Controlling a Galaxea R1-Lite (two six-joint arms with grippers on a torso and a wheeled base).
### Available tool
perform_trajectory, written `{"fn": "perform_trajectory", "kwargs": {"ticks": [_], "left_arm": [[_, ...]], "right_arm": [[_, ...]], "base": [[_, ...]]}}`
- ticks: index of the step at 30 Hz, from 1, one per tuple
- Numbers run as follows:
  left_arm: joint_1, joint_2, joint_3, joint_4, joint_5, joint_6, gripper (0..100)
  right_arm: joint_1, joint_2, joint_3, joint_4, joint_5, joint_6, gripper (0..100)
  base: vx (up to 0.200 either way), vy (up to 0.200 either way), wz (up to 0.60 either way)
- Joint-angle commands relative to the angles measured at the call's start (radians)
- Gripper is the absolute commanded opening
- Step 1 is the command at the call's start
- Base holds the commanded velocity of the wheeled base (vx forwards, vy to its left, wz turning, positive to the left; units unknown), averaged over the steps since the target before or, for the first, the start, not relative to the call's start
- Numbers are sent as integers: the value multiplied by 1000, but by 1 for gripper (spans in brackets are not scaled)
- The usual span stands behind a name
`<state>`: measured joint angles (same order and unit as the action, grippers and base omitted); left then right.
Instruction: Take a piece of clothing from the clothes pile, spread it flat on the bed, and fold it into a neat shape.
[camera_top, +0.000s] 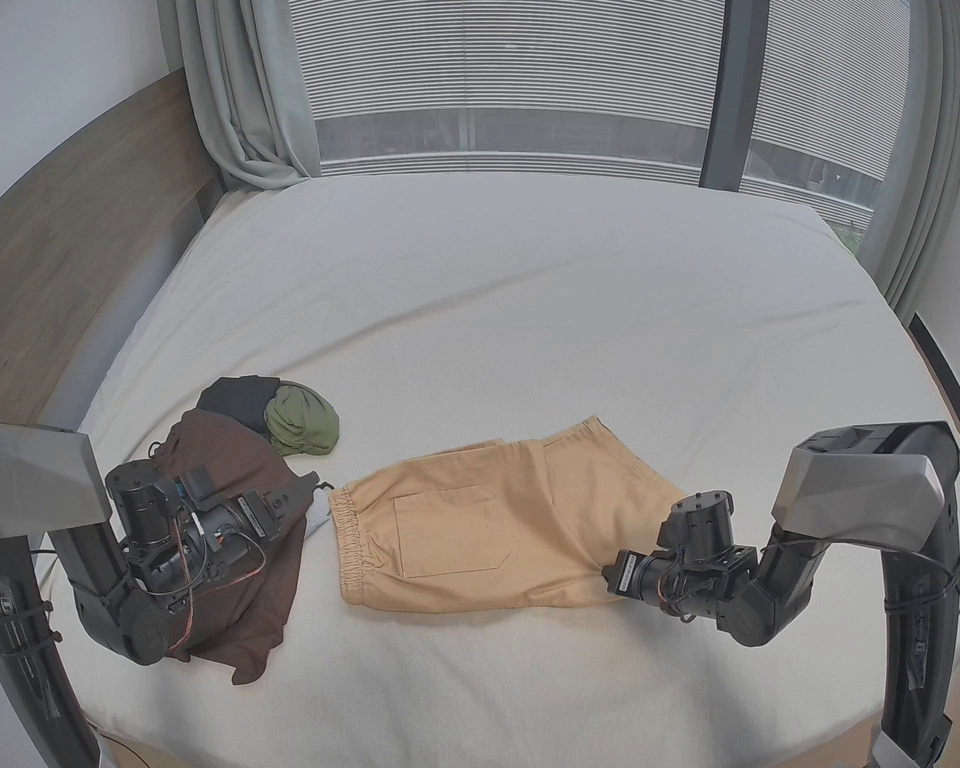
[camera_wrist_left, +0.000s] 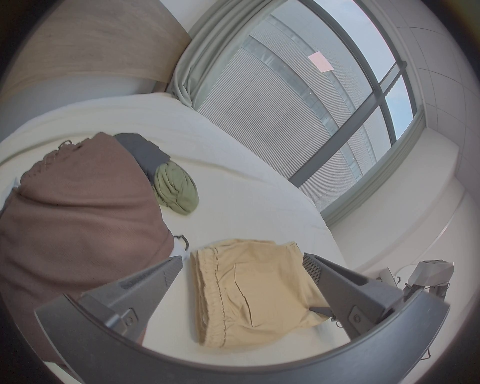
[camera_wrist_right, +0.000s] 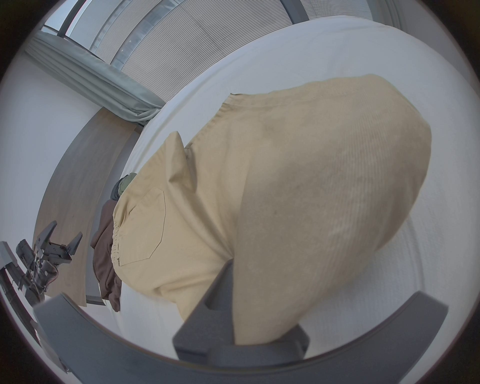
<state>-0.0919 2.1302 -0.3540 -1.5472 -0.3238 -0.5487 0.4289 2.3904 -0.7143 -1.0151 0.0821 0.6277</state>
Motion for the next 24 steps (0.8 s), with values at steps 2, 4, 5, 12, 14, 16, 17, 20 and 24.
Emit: {"fn": "perform_trajectory", "kwargs": {"ticks": [2,4,5,12,14,16,17,20,24], "left_arm": [[-42,40,29,-1,-17,0,100],[-63,65,30,-2,-32,3,100],[-66,71,27,-2,-32,1,100],[-80,97,33,-2,-32,6,100],[-91,102,37,-2,-40,7,100],[-91,105,38,-2,-67,7,100],[-89,109,38,-2,-87,7,100],[-84,112,47,-2,-119,6,100],[-83,120,58,-2,-147,7,100]], "right_arm": [[21,-25,81,-33,-15,0,0],[25,-27,122,-56,-18,0,0],[25,-27,137,-63,-19,0,0],[24,-23,210,-145,-39,-8,0],[24,-22,220,-166,-39,-8,0],[22,-17,231,-186,-39,-8,0],[22,-14,237,-198,-39,-9,100],[22,-11,245,-223,-39,-9,100],[27,-16,274,-235,-38,-9,100]], "base": [[0,0,0],[0,0,0],[0,0,0],[0,0,0],[0,0,0],[0,0,0],[0,0,0],[0,0,0],[0,0,0]]}}
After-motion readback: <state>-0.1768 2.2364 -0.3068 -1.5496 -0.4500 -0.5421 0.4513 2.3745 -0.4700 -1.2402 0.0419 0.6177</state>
